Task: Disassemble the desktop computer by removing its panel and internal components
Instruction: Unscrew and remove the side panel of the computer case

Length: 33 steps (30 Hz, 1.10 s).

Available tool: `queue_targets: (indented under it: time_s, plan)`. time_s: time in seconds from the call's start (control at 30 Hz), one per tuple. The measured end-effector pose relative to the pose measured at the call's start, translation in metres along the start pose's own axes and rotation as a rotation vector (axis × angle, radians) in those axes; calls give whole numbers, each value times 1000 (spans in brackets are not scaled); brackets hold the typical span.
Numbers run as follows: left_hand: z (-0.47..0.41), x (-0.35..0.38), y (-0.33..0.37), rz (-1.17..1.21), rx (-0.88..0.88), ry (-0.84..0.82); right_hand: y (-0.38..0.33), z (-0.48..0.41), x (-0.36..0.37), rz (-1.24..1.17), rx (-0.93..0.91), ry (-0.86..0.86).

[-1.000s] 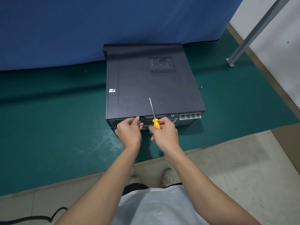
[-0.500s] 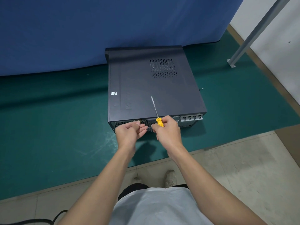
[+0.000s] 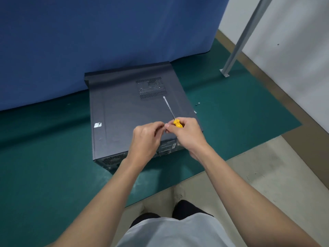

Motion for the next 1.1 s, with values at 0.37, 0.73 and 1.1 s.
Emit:
queue_targets:
  time_s: [0.37, 0.73, 1.1]
  plan:
    - [-77, 53, -43, -112, -227, 87, 42, -152, -83, 401, 4, 204]
    - [-87, 62, -112, -573, -409, 12, 109, -302, -59, 894, 2, 80]
    - [-86, 62, -119, -557, -422, 29, 127, -342, -26, 1046, -12, 59]
Point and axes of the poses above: each hand's wrist, its own z-axis away from the middle knuckle, its own x-axis out of the palm, y = z × x, the point moved 2 cm from there along -z, towards the middle knuckle, and after that the axes turned 5 degrees about y, right-handed, at the moved point
